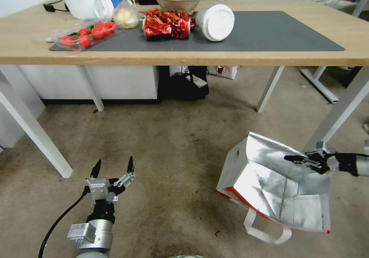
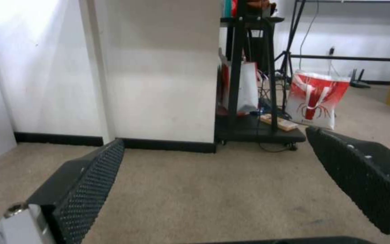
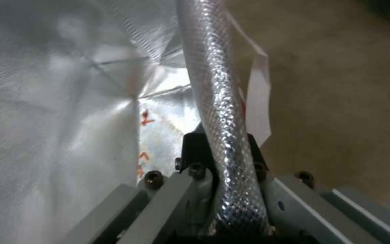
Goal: Pick up the food delivery bag from the floor and place it on the table.
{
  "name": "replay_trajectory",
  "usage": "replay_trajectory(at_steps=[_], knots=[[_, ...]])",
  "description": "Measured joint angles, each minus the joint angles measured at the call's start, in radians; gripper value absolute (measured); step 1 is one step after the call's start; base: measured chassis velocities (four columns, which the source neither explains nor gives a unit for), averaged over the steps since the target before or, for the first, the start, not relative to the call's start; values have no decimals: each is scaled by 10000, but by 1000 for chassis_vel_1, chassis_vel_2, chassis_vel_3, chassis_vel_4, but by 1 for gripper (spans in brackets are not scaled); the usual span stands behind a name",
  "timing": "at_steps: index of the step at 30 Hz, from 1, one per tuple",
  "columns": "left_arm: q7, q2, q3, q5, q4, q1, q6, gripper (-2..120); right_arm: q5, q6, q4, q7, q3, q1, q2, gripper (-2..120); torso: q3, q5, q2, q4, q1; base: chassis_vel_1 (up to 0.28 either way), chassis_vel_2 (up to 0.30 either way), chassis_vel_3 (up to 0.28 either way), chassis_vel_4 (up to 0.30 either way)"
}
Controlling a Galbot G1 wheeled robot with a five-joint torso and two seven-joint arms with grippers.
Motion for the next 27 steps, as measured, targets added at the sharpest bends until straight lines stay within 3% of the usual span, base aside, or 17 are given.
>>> replay_trajectory(at_steps=[1, 5, 27], knots=[[-46, -14, -15, -14, -5, -9, 36, 100, -63, -151, 0, -584, -27, 98, -96, 0, 0, 0, 0, -1, 0, 0, 0, 0, 0], [-113, -41, -35, -112, -67, -23, 52, 100, -190, -286, 77, -1144, -69, 131, -254, 0, 0, 0, 0, -2, 0, 0, 0, 0, 0], [-41, -198, -109, -221, -229, 21, -194, 100, -219, -356, 611, -1046, -184, -284, -267, 0, 0, 0, 1, -2, 0, 0, 0, 0, 0]])
